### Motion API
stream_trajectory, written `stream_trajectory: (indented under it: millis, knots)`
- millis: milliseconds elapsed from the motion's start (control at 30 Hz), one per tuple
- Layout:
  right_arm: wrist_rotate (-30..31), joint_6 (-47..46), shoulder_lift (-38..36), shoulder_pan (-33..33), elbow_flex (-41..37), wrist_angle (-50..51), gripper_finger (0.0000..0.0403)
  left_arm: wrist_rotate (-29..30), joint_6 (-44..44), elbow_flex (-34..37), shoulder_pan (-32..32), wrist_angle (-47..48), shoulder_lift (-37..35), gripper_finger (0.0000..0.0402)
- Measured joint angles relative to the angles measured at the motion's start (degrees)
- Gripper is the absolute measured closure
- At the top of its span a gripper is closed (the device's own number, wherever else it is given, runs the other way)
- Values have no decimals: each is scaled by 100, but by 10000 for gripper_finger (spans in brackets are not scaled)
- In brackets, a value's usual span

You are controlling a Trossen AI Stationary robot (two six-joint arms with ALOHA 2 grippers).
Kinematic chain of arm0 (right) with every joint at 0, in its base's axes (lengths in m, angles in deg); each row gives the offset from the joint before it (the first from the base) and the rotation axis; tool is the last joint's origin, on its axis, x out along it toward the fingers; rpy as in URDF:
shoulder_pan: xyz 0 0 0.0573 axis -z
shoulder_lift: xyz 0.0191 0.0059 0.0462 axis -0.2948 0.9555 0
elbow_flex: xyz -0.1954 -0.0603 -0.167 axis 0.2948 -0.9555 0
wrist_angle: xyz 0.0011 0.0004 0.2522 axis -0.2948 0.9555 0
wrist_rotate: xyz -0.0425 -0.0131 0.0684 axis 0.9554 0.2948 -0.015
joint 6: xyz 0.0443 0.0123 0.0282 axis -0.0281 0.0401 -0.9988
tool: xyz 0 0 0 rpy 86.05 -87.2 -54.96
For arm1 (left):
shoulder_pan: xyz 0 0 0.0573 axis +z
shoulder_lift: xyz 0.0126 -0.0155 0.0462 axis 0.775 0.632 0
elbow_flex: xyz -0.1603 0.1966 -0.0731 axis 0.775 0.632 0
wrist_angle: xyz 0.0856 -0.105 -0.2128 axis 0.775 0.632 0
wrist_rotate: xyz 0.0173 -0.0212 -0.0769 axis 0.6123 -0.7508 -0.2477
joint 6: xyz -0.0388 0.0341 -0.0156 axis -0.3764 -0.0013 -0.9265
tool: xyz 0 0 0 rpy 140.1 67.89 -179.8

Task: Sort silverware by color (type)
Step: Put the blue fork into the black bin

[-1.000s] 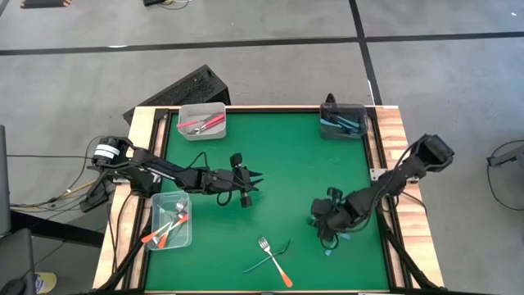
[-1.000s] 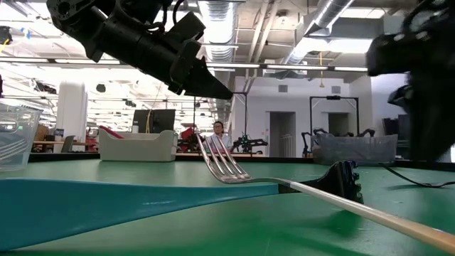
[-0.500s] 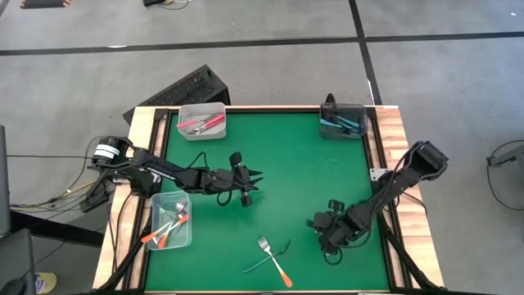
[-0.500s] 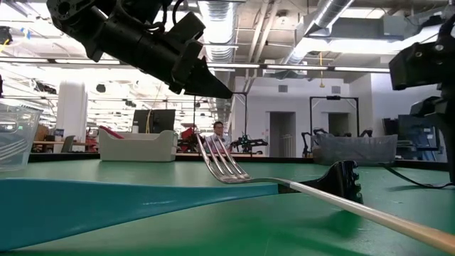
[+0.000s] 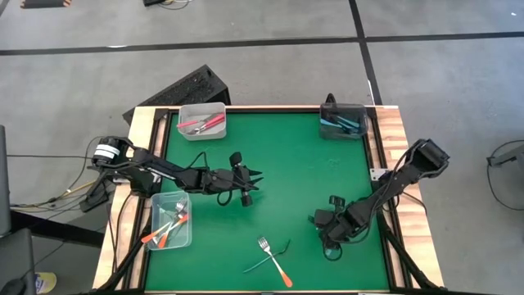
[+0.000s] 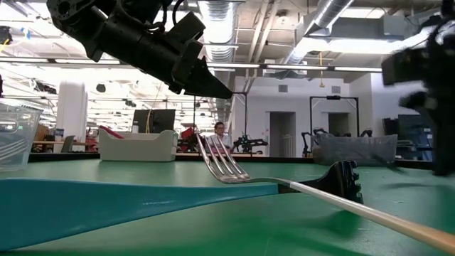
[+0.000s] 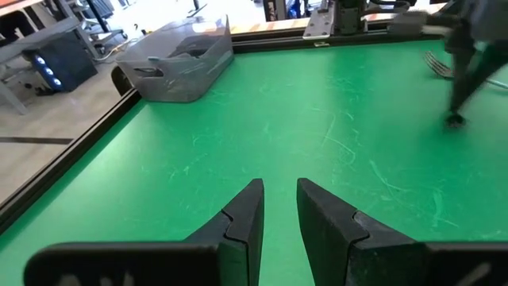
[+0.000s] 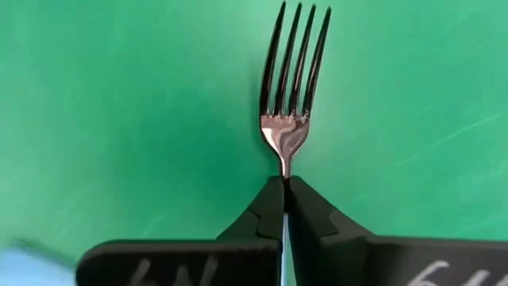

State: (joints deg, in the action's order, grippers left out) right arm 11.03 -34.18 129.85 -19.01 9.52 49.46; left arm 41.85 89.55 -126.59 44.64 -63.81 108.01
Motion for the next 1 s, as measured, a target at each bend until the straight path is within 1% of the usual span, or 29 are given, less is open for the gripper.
stream_trajectory:
  millis: [133, 200, 300, 367, 467, 567, 633, 767, 833, 900, 1000]
  knots:
    - [468, 18, -340, 8, 12, 253, 386, 0, 0, 0, 1, 4, 0, 335]
    - [575, 20, -452, 6, 9, 334, 389, 0, -33, 0, 1, 2, 0, 335]
    - [786, 76, -646, 53, 8, 229, 389, -13, -131, 0, -1, -42, 0, 335]
    - [1038, 171, -769, 74, 10, 114, 389, -132, -146, 0, 1, -156, 0, 335]
    - [1638, 424, -917, 140, 11, -161, 389, -388, -133, 0, 1, -372, 0, 335]
    - [2538, 473, -1006, 229, 23, -399, 389, -465, -133, 0, -1, -599, 0, 335]
    - [2868, 579, -1001, 334, 24, -451, 389, -463, -150, 0, 1, -723, 0, 335]
    - [3033, 1093, -869, 607, 24, -602, 388, -465, -443, 0, 19, -972, 0, 334]
    - [3105, 1357, -782, 764, 24, -706, 388, -503, -575, 0, 61, -1036, 0, 327]
    - [3168, 1711, -685, 916, 24, -894, 387, -507, -704, 0, 127, -1023, 3, 312]
    - [3197, 2140, -686, 1162, 23, -1165, 387, -492, -851, 0, 205, -1023, 4, 278]
